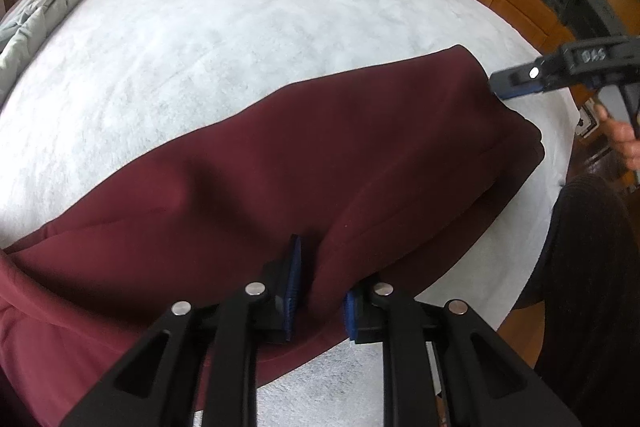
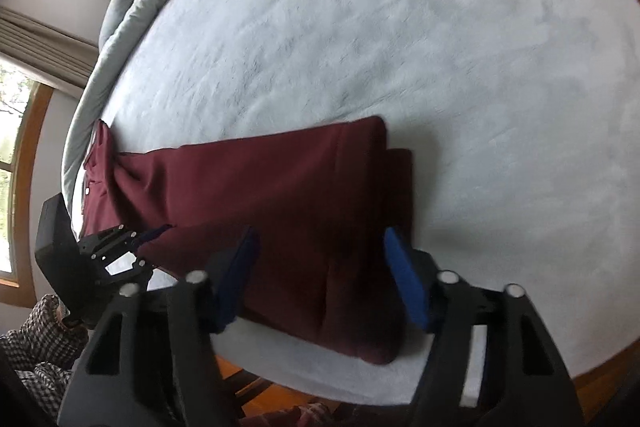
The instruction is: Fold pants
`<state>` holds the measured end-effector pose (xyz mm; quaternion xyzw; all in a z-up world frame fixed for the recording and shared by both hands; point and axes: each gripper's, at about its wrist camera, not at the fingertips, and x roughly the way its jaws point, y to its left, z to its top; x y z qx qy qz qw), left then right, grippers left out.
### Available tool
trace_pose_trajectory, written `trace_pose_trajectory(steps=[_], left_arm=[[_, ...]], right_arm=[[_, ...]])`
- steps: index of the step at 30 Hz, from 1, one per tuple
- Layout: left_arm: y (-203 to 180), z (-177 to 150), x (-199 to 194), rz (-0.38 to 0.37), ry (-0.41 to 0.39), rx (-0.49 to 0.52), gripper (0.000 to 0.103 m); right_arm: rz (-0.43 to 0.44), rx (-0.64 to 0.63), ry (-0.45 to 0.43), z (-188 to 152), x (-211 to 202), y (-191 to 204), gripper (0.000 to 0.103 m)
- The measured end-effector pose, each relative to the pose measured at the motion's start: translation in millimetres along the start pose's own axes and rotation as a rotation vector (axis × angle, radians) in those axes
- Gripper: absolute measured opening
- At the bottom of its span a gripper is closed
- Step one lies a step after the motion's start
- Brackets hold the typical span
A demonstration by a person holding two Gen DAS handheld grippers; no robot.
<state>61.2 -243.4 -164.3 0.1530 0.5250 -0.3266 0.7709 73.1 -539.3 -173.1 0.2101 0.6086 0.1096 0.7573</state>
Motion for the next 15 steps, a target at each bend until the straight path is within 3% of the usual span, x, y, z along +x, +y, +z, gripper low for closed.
trace_pose_trajectory(steps=[1, 2, 3, 6, 10, 15], left_arm=[[0.7, -0.2, -0.7, 0.000, 0.002, -0.002, 0.018], [1.3, -0.4, -0.9, 0.000, 0.003, -0.006, 0.018], [1.7, -0.5, -1.3, -0.005, 0.004, -0.011, 0.018], [4.2, -1.0, -8.2, -0.018, -0.008, -0.027, 0.018], [0.2, -2.6, -24.3, -0.038, -0.044, -0.033, 0.019], [-6.8, -17.6, 1.0, -0.012, 0.000, -0.007, 0.020]], right_arm=[[-0.019, 0.002, 0.014, -0.1, 4.0, -0.6, 0.043], [-0.056, -0.008, 0.025, -3.2, 6.9, -4.3, 0.022], [-0.083, -0.030, 0.031, -4.0, 6.9, -1.5, 0.008], [-0.042, -0.040, -0.001, -8.7, -8.1, 1.3, 0.008], [-0.062, -0.042, -0.039, -17.0, -33.8, 1.5, 0.007], [-0.184, -0.022, 0.088, -26.0, -2.4, -7.8, 0.010]])
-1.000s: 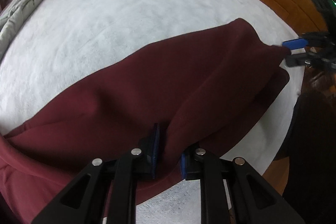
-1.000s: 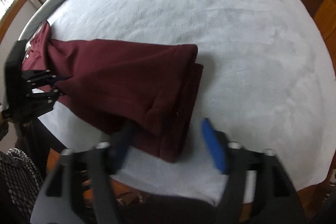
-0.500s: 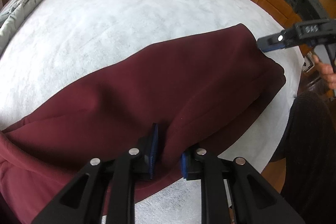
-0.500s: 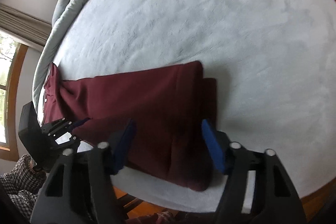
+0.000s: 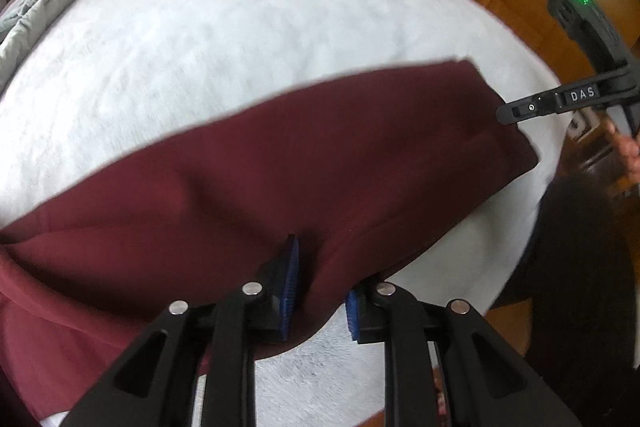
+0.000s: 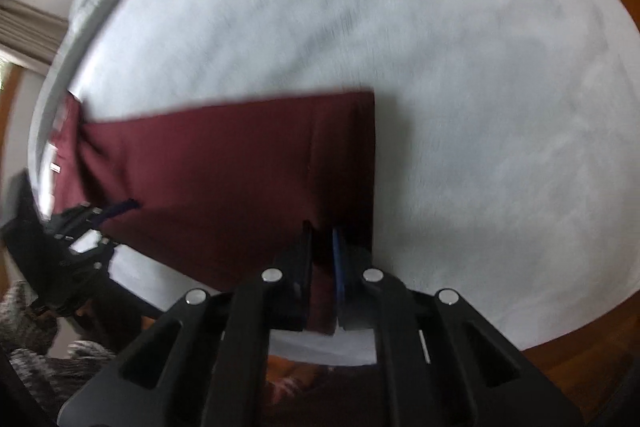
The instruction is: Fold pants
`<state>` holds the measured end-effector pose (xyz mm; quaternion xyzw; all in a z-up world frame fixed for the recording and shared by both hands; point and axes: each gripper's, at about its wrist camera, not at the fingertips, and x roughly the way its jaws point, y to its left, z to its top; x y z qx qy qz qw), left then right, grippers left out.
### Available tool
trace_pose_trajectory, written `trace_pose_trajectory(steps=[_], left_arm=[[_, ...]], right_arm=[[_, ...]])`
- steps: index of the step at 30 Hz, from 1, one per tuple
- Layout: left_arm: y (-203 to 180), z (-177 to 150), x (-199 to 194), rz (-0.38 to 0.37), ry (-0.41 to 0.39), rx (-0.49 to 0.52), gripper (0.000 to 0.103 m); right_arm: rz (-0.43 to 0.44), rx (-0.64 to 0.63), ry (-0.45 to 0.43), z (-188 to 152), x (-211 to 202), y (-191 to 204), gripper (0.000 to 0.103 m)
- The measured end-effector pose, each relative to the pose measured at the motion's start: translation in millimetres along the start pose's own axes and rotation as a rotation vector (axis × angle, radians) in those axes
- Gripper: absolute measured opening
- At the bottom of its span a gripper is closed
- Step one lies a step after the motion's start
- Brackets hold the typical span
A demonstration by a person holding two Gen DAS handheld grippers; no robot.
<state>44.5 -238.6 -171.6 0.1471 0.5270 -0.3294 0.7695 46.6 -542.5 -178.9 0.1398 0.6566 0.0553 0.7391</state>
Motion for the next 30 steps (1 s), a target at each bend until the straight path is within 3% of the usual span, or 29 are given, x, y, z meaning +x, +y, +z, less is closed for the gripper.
trace_pose_trajectory(steps=[3, 4, 5, 6, 7, 8, 10, 12, 16, 22, 27, 28, 30], left_arm=[[-1.4, -1.0, 1.2, 0.002, -0.021, -0.009, 0.023], [0.0, 0.1, -1.0, -0.007, -0.021, -0.024, 0.031], [2.4, 2.3, -5.2, -0.033, -0.016, -0.044, 0.042], [3.8, 2.8, -8.5, -0.042, -0.009, -0.055, 0.049], [7.1, 3.5, -12.8, -0.048, 0.006, -0.079, 0.060], [12.2, 2.4, -18.9, -0.068, 0.013, -0.110, 0.061], [23.5, 0.1, -31.6, -0.111, 0.010, -0.164, 0.063], [45.6, -6.1, -54.4, -0.127, -0.003, -0.266, 0.074], [106.7, -31.2, -90.7, -0.119, -0.025, -0.478, 0.077], [205.9, -84.4, -126.1, 0.028, -0.040, -0.775, 0.077], [242.9, -108.2, -128.4, 0.075, -0.023, -0.867, 0.076], [248.9, -110.1, -130.2, 0.076, -0.020, -0.872, 0.076], [251.0, -110.1, -124.2, 0.078, -0.014, -0.877, 0.076]], right_arm=[[-0.020, -0.008, 0.007, 5.7, 4.0, 8.3, 0.017], [-0.028, -0.009, -0.002, 7.8, -1.1, 11.2, 0.021], [-0.044, -0.009, -0.011, 8.1, -5.5, 12.1, 0.042], [-0.088, -0.017, -0.036, 8.8, -15.0, 16.6, 0.053], [-0.119, -0.028, -0.058, 9.1, -20.8, 20.5, 0.052], [-0.143, -0.047, -0.098, 9.4, -32.8, 28.9, 0.052], [-0.100, -0.066, -0.151, 11.5, -49.4, 44.2, 0.052], [0.013, -0.138, -0.179, 10.7, -55.7, 83.1, 0.052], [0.200, -0.316, -0.129, 6.8, -28.1, 165.8, 0.053], [0.215, -0.527, -0.034, -2.0, 34.7, 264.0, 0.060], [0.177, -0.608, 0.016, -1.8, 64.1, 295.7, 0.062], [0.166, -0.616, 0.033, 0.1, 71.7, 298.8, 0.060], [0.124, -0.613, 0.048, -2.9, 81.7, 299.4, 0.038]])
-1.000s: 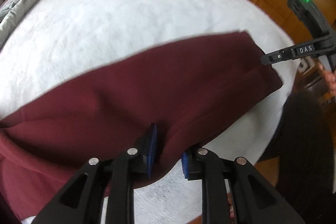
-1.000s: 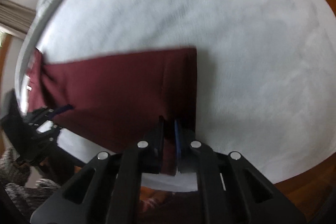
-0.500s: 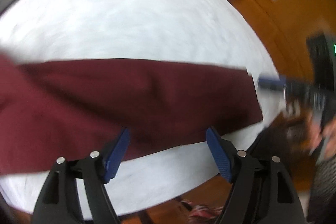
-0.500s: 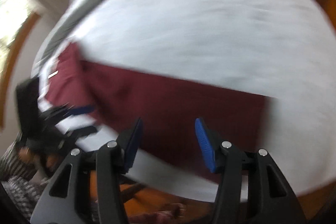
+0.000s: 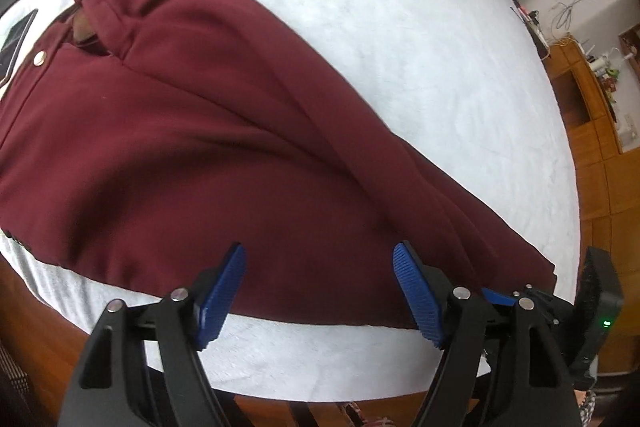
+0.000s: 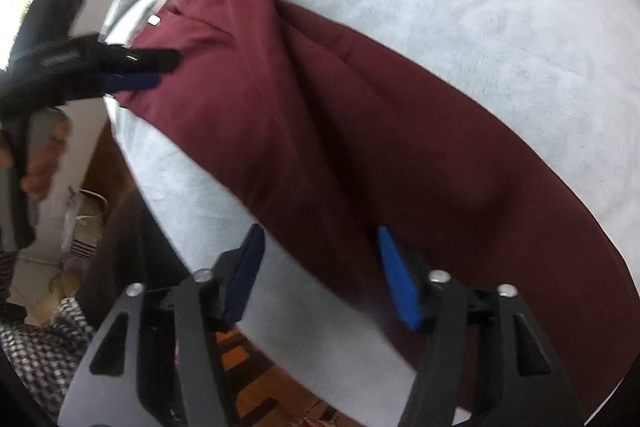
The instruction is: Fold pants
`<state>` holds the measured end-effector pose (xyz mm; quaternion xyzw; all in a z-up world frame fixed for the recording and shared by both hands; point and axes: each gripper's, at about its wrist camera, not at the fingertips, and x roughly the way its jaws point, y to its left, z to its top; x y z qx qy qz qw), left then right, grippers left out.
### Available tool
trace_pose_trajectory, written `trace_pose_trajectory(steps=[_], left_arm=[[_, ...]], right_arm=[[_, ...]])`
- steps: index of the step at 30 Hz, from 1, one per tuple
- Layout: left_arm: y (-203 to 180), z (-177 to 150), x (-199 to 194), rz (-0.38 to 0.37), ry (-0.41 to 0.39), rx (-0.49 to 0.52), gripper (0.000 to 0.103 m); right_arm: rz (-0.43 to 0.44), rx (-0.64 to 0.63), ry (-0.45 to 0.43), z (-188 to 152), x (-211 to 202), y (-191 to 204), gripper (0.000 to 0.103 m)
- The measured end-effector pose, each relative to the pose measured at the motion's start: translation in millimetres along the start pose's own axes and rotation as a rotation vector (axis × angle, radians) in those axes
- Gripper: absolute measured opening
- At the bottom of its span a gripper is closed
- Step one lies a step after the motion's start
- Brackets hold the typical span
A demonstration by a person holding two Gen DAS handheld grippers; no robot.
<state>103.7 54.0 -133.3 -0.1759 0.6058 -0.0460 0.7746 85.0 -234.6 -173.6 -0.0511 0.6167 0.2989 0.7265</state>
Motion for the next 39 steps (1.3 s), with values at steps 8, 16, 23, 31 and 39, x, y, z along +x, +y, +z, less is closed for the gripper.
trace_pose_trajectory(steps=[8, 16, 23, 31, 39], left_arm=[[-13.4, 45.8, 7.4, 0.072, 0.029, 0.021, 0.077], [-20.3, 149.2, 57.0, 0.278, 0.200, -0.027, 0.078], [-28.0, 198.3, 105.4, 0.408, 0.360, -0.094, 0.077], [-41.3, 215.0, 155.3, 0.508, 0.562, -0.168, 0.079], [-31.9, 218.8, 137.8, 0.581, 0.575, -0.223, 0.023]], right_arm=[[-0.004, 0.029, -0.008, -5.1, 11.1, -7.3, 0.011], [0.049, 0.097, -0.021, -12.0, 13.5, -28.6, 0.012], [0.081, 0.121, -0.025, -11.9, 12.7, -38.3, 0.012], [0.108, 0.139, -0.037, -12.2, 11.1, -45.5, 0.012], [0.134, 0.173, -0.050, -15.8, 7.4, -56.2, 0.012]])
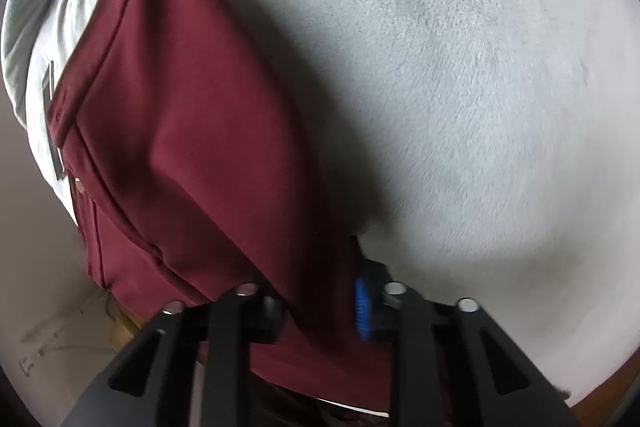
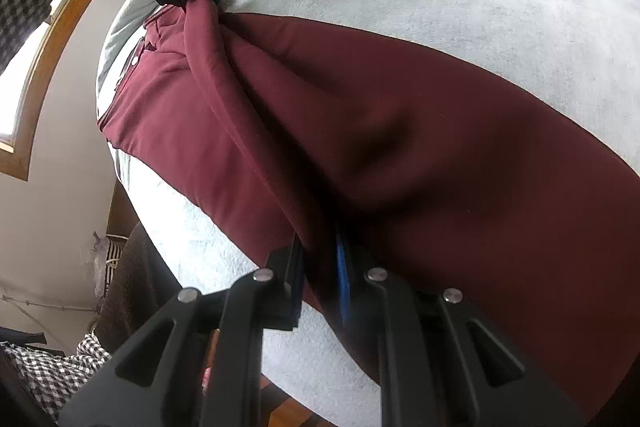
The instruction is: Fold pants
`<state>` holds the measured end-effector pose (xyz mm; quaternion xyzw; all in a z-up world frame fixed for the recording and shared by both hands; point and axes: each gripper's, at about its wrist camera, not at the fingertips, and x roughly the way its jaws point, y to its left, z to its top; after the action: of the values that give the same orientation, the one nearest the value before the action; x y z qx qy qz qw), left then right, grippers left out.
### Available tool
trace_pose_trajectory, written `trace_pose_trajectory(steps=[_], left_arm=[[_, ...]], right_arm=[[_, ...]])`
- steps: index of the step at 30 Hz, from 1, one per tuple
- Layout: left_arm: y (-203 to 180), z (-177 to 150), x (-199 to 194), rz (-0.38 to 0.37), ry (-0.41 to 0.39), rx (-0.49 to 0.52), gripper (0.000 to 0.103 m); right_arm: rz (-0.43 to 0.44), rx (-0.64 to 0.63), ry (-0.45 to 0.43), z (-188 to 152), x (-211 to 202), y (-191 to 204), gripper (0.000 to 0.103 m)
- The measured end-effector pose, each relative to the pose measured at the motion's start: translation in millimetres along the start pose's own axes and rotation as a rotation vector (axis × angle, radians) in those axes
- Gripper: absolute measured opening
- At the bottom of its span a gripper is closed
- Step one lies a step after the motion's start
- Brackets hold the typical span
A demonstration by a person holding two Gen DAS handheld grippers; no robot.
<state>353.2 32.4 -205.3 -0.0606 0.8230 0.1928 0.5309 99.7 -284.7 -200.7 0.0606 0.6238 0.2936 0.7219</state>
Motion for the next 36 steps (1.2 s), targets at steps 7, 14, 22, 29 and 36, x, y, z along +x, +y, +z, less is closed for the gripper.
trace_pose_trajectory(steps=[7, 14, 22, 29, 36], left_arm=[[31.8, -61.3, -43.2, -0.189, -0.216, 0.002, 0.014], [99.9, -170.9, -47.7, -0.397, -0.488, -0.033, 0.014], [184.9, -206.3, 31.8, -0.615, -0.657, -0.157, 0.015], [235.3, -219.2, 96.8, -0.688, -0.645, -0.226, 0.029], [255.6, -214.9, 99.1, -0.675, -0.700, -0.190, 0.031]], right_arm=[[-0.014, 0.003, -0.014, -0.4, -12.8, -3.0, 0.012], [-0.058, -0.015, -0.021, -3.5, -25.0, 1.0, 0.013], [-0.097, -0.049, 0.002, -14.4, -35.2, 9.2, 0.012], [-0.110, -0.069, 0.036, -17.8, -40.0, 16.9, 0.038], [-0.006, -0.058, -0.022, -1.4, -52.5, 36.9, 0.044]])
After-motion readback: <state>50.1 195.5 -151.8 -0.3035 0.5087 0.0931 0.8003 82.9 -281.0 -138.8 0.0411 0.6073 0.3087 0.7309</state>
